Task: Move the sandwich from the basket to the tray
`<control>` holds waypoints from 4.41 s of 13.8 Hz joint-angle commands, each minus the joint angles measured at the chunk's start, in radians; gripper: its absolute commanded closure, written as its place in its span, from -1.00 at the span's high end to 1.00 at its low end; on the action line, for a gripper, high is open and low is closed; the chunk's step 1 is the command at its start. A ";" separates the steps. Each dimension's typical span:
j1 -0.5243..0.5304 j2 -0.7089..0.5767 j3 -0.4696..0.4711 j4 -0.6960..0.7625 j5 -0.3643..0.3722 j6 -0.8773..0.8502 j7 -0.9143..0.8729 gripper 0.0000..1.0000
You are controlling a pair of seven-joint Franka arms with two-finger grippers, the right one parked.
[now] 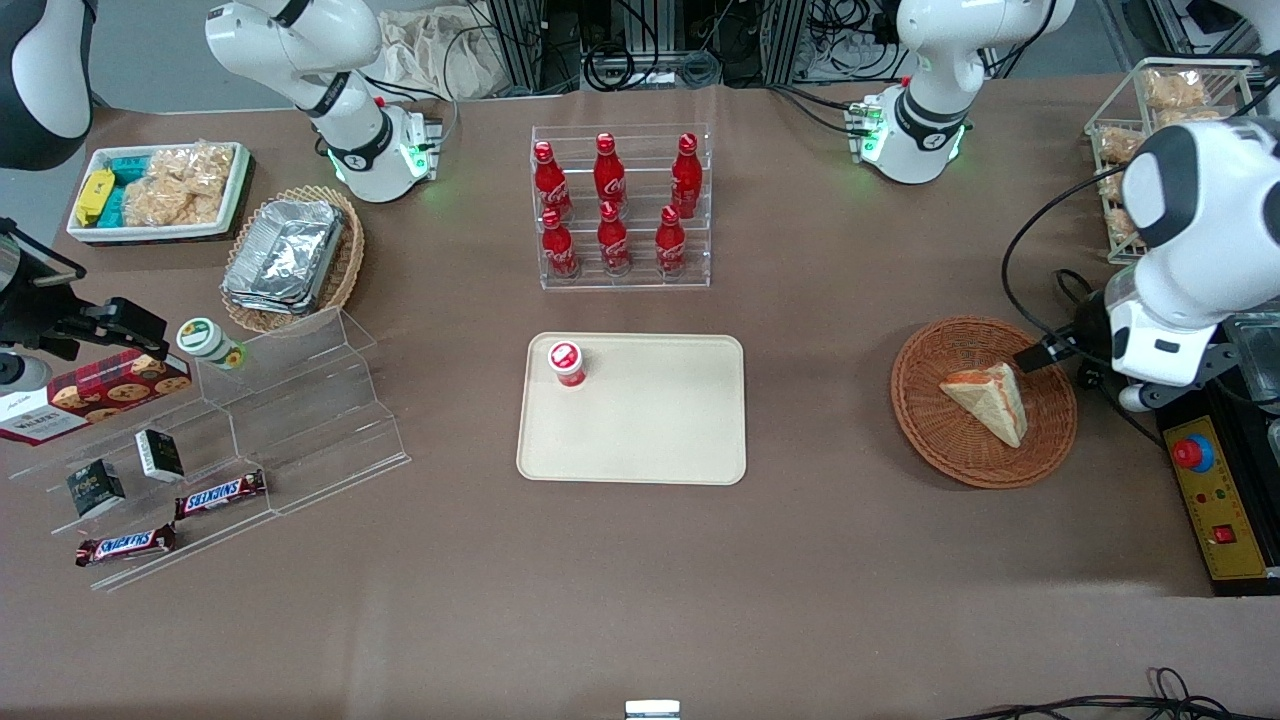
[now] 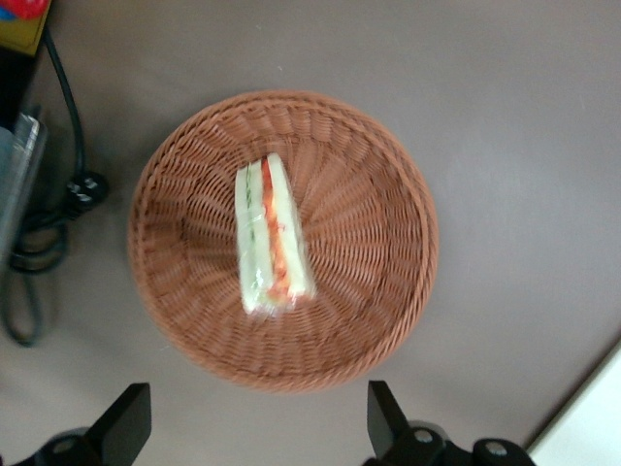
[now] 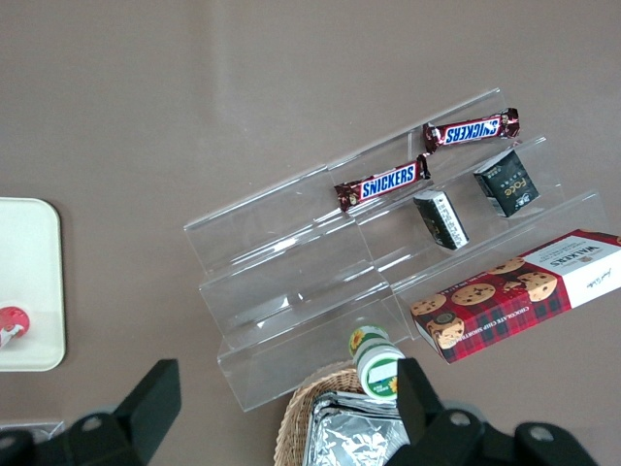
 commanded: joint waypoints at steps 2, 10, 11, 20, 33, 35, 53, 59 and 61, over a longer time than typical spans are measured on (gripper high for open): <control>-0.007 0.012 0.007 -0.122 -0.013 0.162 -0.164 1.00; -0.006 0.161 0.033 -0.159 -0.005 0.383 -0.268 1.00; -0.006 0.162 0.053 -0.180 -0.003 0.417 -0.268 1.00; -0.007 0.222 0.070 -0.200 0.001 0.464 -0.276 1.00; -0.021 0.187 -0.076 0.279 -0.014 -0.110 -0.299 -1.00; -0.021 0.189 -0.166 0.396 -0.013 -0.193 -0.212 -1.00; -0.394 0.696 -0.320 0.584 0.139 0.016 -0.139 -1.00; -0.403 0.707 -0.318 0.588 0.139 0.018 -0.147 1.00; -0.401 0.703 -0.318 0.593 0.138 0.015 -0.150 1.00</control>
